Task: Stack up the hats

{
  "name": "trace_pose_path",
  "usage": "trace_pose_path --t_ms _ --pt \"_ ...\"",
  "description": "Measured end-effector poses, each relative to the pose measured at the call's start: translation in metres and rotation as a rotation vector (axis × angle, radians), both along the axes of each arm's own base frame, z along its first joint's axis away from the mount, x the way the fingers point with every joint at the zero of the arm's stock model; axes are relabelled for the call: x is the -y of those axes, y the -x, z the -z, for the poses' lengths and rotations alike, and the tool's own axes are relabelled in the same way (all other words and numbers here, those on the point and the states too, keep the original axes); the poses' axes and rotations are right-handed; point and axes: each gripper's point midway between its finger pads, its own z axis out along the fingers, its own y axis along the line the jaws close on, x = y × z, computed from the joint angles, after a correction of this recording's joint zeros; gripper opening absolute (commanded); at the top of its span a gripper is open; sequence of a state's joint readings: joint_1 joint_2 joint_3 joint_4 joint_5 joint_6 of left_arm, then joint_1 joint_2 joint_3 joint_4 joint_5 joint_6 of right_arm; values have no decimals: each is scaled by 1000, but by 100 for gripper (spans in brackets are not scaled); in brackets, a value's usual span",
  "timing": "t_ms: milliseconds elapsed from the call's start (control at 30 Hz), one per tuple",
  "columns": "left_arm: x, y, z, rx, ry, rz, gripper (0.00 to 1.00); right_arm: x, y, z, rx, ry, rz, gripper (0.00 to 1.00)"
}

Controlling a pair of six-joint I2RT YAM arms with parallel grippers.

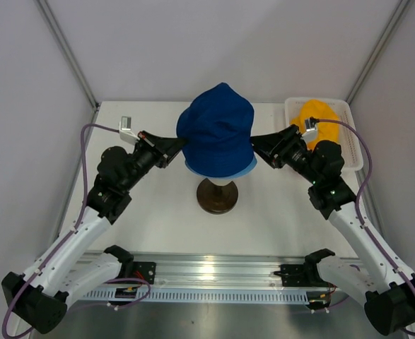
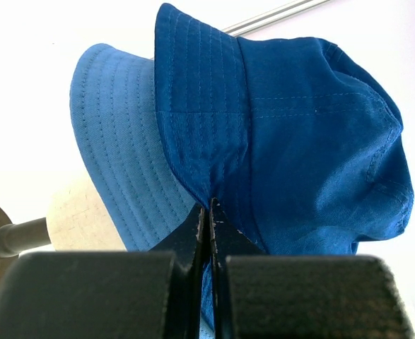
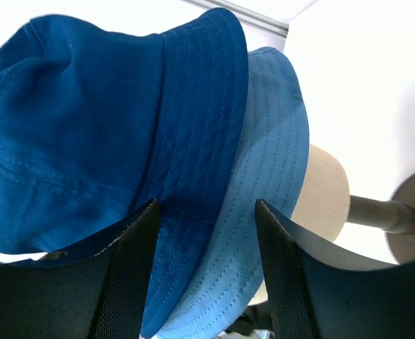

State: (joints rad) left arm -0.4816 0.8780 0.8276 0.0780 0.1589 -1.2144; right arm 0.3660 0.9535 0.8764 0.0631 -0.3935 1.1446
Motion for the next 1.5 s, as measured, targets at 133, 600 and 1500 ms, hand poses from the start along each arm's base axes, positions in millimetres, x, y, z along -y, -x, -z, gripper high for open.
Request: trace_pose_path --t_ms 133,600,1500 --pt "2 -3 0 4 3 2 1 1 -1 1 -20 -74 26 58" --pt "6 -1 0 6 3 7 1 10 1 -19 30 -173 90 45" --pt "-18 20 -25 -124 66 -73 1 23 11 -59 29 -259 151 0"
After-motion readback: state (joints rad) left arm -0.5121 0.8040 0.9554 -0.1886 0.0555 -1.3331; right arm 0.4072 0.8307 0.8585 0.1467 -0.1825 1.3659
